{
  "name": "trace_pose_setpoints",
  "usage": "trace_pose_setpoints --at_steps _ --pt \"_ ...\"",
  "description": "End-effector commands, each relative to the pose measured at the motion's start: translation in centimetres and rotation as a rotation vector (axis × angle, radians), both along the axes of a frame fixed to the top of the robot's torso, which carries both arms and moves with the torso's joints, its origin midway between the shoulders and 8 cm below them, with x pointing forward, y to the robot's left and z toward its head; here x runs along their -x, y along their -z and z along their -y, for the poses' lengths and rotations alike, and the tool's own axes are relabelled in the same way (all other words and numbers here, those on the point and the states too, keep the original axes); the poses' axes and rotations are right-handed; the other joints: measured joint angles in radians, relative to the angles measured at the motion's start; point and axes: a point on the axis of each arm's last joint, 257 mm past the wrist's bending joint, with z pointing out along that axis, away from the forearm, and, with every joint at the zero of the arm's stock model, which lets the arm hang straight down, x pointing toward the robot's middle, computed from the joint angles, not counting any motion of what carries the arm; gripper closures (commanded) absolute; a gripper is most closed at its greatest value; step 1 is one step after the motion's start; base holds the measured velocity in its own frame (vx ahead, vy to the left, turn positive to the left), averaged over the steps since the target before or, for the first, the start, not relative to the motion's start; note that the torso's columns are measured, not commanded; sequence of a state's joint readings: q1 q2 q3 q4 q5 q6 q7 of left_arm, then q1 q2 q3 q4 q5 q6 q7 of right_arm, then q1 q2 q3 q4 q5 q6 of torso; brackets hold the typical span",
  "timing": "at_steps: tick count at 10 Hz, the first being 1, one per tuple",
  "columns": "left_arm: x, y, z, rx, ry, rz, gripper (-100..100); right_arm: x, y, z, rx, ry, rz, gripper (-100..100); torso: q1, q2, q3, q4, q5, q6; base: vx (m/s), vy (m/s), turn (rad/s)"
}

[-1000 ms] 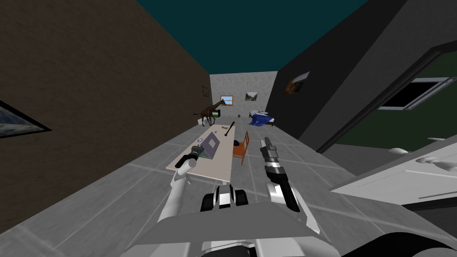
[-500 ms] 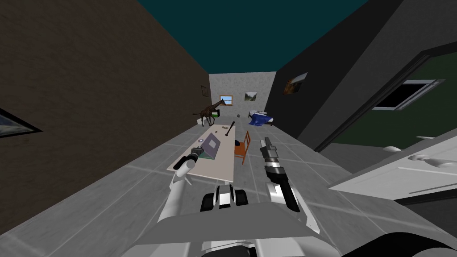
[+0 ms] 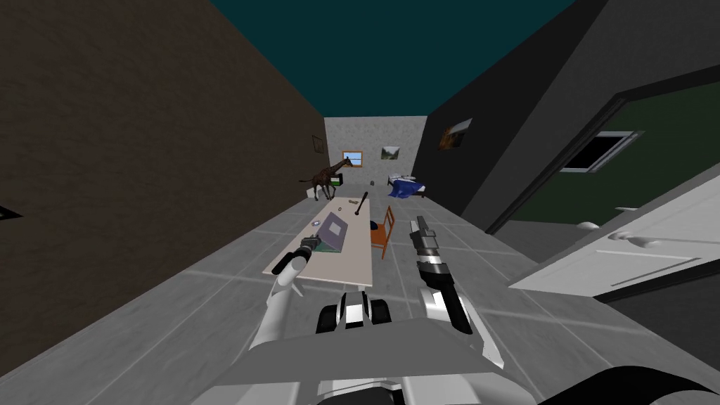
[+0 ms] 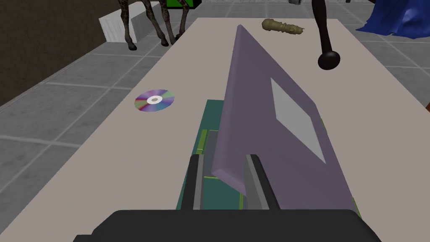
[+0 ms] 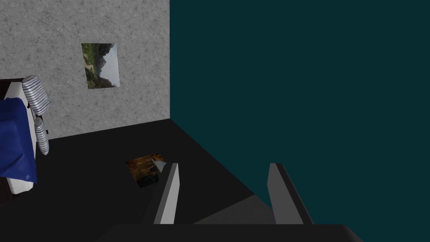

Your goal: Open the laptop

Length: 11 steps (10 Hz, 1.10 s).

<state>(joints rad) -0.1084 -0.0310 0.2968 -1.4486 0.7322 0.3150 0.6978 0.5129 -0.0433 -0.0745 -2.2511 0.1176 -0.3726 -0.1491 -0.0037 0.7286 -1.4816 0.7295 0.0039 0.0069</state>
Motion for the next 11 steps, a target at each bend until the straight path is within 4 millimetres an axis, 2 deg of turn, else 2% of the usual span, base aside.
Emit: trace_pose_setpoints --at_steps 1,3,4,6,7,8,11 --pt "1.1 3.0 1.2 0.107 -0.005 -0.043 100 0.0 0.0 0.0 0.000 0.000 0.000 0 -0.003 -0.001 0.000 -0.001 0.000 0.002 0.012 0.054 -0.128" --pt "2.1 4.8 1.6 0.188 -0.027 -0.066 100 0.0 0.0 0.0 0.000 0.000 0.000 0 0.001 -0.005 -0.003 -0.004 0.004 0.006 0.010 0.150 -0.099" --pt "2.1 4.8 1.6 0.192 -0.027 -0.065 100 0.0 0.0 0.0 0.000 0.000 0.000 0 0.007 -0.007 -0.004 -0.005 0.005 0.005 0.012 0.132 -0.089" --pt "3.2 6.6 1.9 0.270 -0.052 -0.088 100 0.0 0.0 0.0 0.000 0.000 0.000 0 -0.005 -0.003 -0.002 -0.004 0.001 0.005 0.012 0.064 -0.090" --pt "2.1 4.9 0.5 0.226 -0.067 -0.049 100 0.0 0.0 0.0 0.000 0.000 0.000 0 -0.005 -0.004 -0.002 -0.004 0.002 0.007 -0.010 0.046 0.003" --pt "1.8 4.0 -0.6 0.232 -0.056 -0.049 -100 0.0 0.0 0.0 0.000 0.000 0.000 0 -0.003 -0.001 0.000 0.002 -0.002 0.001 -0.009 -0.046 0.154" --pt "1.5 3.0 -1.3 0.235 -0.038 -0.051 -100 0.0 0.0 0.0 0.000 0.000 0.000 0 0.004 0.011 0.007 0.009 -0.004 -0.007 -0.012 -0.045 0.083"
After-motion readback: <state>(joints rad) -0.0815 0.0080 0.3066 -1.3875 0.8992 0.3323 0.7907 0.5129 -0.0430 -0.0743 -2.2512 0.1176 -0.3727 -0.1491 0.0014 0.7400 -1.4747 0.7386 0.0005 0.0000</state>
